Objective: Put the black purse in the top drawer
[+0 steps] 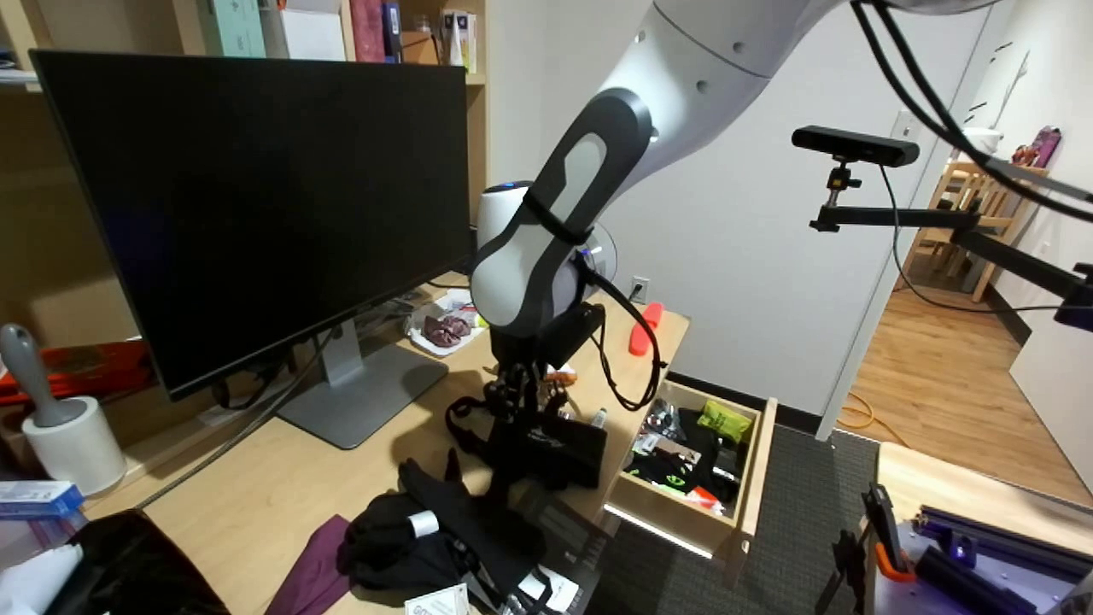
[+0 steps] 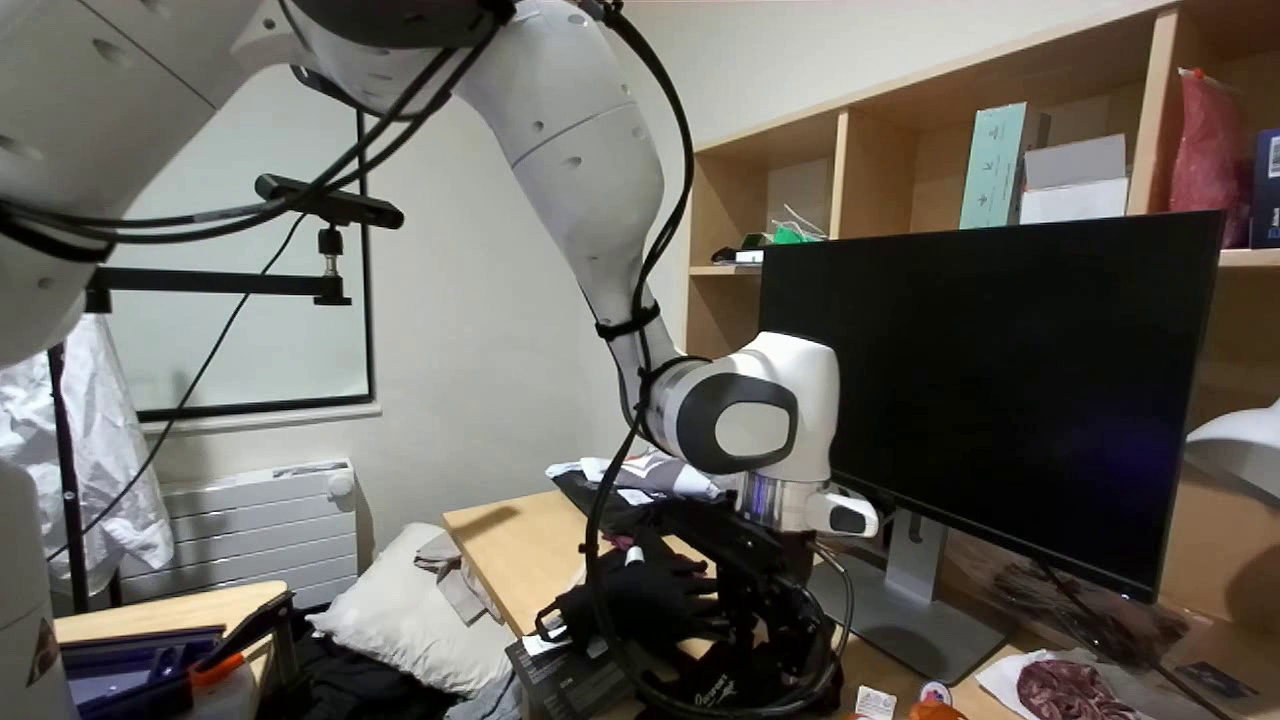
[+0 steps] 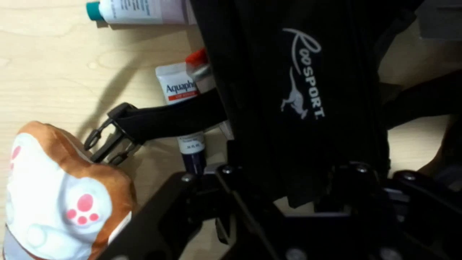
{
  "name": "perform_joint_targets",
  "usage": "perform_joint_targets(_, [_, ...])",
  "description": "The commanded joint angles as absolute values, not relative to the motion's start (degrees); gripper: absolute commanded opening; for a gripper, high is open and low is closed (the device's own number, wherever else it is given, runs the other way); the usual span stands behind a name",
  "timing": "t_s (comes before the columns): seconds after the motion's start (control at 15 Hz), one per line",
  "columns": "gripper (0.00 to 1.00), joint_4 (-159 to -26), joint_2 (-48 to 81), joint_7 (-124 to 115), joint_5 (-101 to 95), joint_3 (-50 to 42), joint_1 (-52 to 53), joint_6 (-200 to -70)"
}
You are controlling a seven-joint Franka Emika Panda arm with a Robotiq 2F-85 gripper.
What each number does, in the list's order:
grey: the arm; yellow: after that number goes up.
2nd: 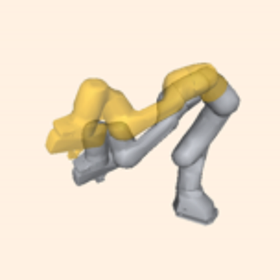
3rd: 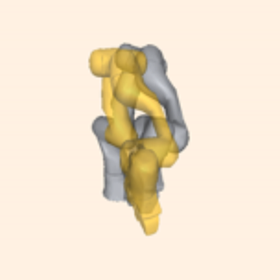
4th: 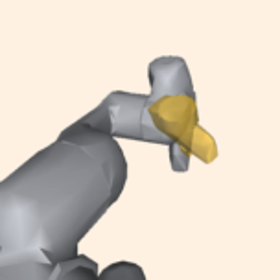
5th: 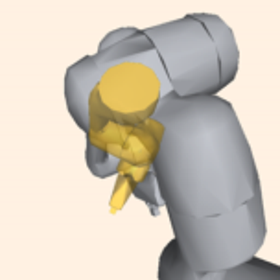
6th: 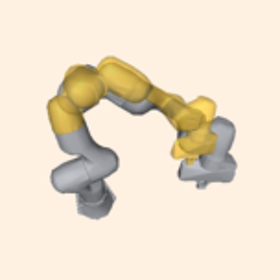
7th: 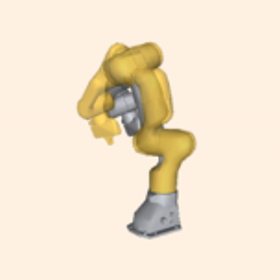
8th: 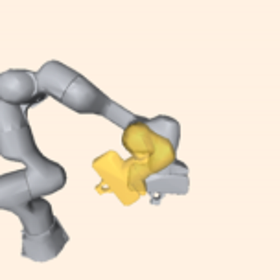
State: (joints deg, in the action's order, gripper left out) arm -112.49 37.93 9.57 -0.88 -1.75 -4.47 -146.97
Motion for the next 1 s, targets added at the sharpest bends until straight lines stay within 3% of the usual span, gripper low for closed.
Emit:
perform_joint_targets(0.0, [0.27,-113.42,35.96,8.82,-0.29,-1.02,-5.40,-144.64])
perform_joint_targets(0.2, [0.08,-113.31,35.65,8.86,-0.25,-1.05,-5.50,-143.88])
perform_joint_targets(0.47, [0.03,-113.29,34.64,8.95,0.32,-0.70,-5.82,-142.67])
perform_joint_targets(0.53, [0.30,-113.29,34.33,9.19,0.56,-0.54,-6.06,-141.99])
perform_joint_targets(0.6, [0.31,-113.17,34.11,9.35,0.66,-0.51,-6.21,-140.87])
perform_joint_targets(0.93, [0.62,-110.97,33.73,10.25,2.34,-0.38,-7.39,-131.45])
